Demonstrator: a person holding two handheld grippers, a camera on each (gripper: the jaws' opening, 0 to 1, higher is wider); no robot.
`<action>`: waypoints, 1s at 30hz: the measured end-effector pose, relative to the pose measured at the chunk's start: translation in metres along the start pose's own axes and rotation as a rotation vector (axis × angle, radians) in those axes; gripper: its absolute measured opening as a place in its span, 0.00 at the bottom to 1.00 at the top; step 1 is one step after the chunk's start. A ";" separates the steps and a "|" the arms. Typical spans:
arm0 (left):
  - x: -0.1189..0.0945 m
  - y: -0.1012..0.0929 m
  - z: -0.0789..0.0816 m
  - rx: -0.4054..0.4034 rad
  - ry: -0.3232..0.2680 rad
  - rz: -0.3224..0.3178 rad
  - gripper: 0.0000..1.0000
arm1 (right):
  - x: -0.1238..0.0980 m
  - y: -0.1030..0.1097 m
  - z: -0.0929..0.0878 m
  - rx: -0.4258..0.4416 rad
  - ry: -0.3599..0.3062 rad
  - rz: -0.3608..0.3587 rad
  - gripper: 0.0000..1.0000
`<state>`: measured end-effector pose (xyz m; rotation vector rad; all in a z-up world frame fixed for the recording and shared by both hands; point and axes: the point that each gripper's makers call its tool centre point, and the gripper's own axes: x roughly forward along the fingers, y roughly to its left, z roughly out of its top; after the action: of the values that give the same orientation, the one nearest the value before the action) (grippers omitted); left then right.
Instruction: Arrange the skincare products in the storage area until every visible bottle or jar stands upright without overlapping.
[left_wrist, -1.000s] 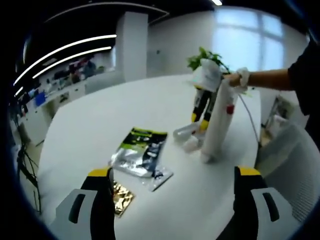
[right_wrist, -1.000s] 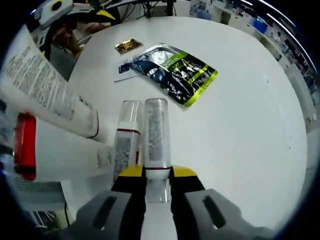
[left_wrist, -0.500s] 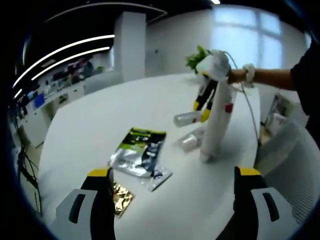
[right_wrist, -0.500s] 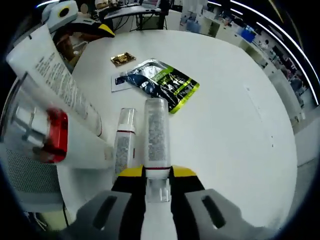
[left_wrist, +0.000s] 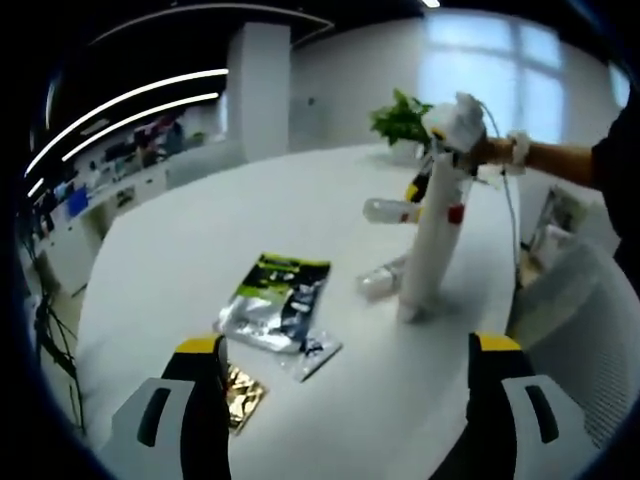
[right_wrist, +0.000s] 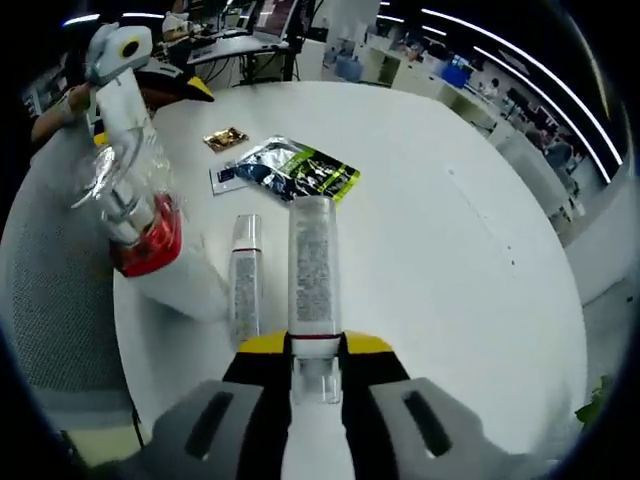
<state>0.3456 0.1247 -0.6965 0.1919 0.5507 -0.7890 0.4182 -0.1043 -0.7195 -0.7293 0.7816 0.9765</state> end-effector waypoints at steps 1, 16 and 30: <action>0.001 -0.003 0.000 0.007 0.007 -0.001 0.97 | -0.002 0.000 -0.002 0.005 0.000 -0.002 0.17; 0.001 -0.005 -0.002 0.031 0.015 -0.003 0.97 | -0.039 0.018 -0.029 0.131 -0.067 -0.061 0.17; 0.001 -0.026 0.011 0.038 -0.042 -0.085 0.97 | -0.072 0.050 -0.029 0.237 -0.191 -0.092 0.17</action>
<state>0.3318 0.1021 -0.6870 0.1868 0.5068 -0.8849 0.3413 -0.1404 -0.6841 -0.4557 0.6767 0.8399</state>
